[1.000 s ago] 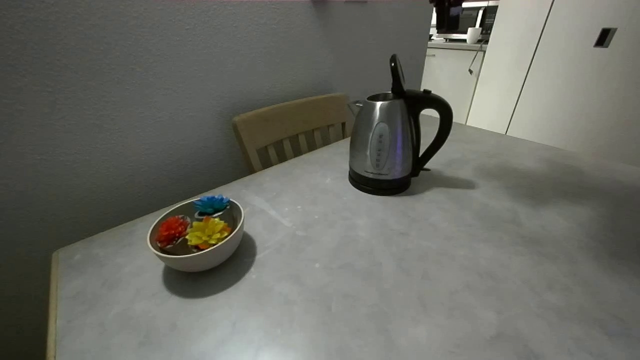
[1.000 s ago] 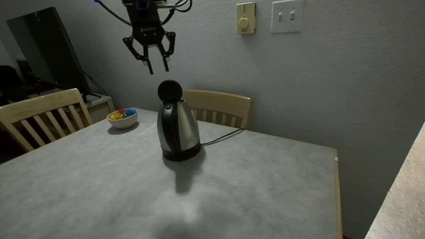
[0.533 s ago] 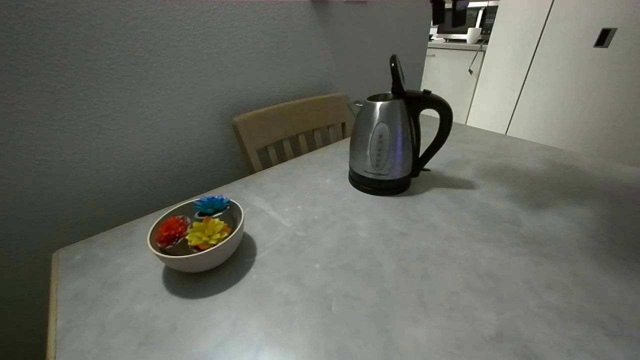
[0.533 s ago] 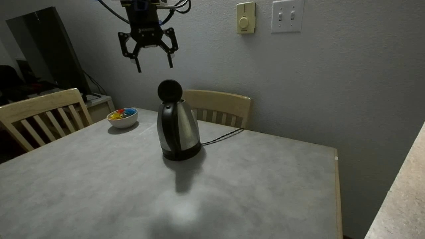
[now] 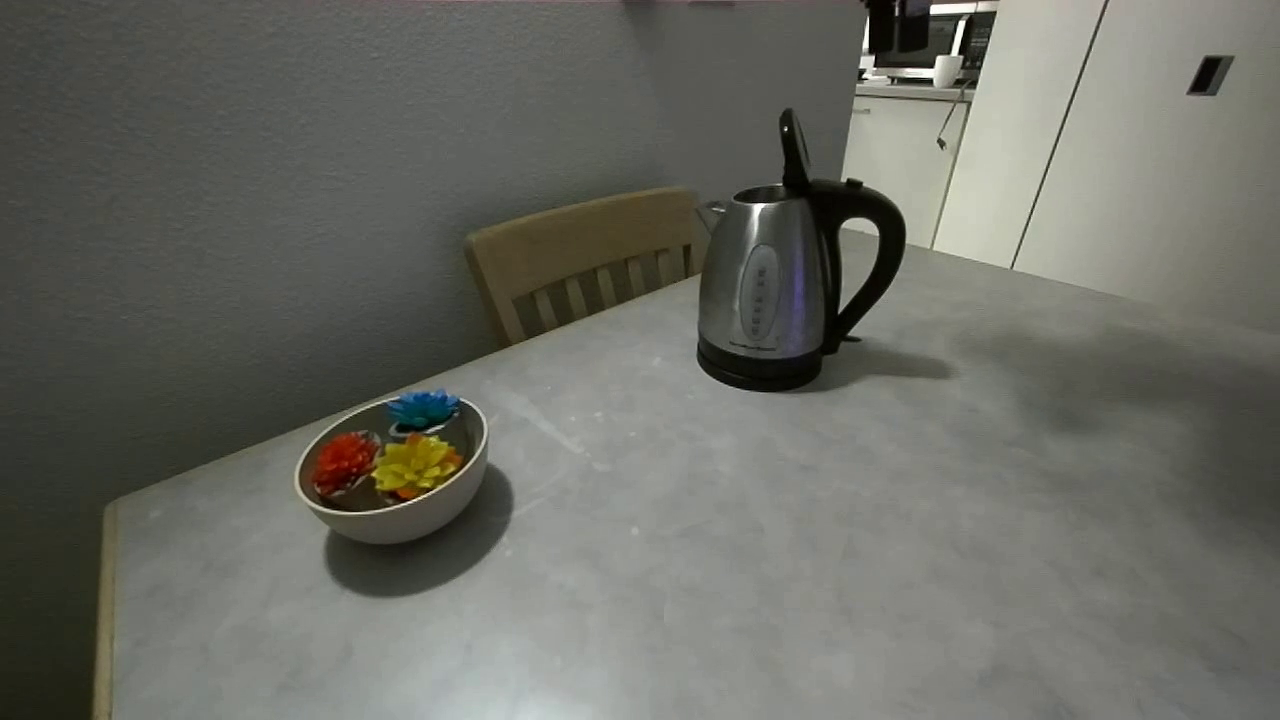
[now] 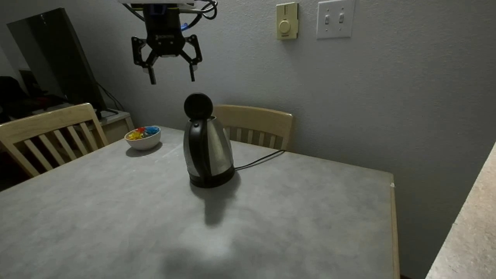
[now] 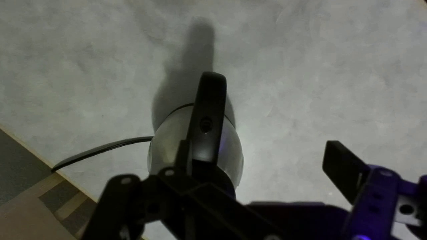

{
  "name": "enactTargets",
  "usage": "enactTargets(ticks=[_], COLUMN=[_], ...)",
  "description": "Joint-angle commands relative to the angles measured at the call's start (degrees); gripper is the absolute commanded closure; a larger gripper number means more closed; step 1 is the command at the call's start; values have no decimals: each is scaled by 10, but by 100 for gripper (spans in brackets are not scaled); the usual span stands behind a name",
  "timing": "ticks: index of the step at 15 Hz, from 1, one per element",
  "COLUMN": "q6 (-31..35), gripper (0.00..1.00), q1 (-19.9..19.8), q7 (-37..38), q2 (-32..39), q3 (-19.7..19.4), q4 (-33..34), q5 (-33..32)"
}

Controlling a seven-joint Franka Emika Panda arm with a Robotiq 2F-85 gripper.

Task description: Open the kettle

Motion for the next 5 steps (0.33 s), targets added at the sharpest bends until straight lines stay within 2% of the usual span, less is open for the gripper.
enactTargets(ticks=[1, 5], q6=[-22, -15], gripper=[0, 0], q1=[-4, -2], q7=[21, 18], q2=[-9, -3], q3=[5, 5], q4=[2, 5], q5=[15, 5])
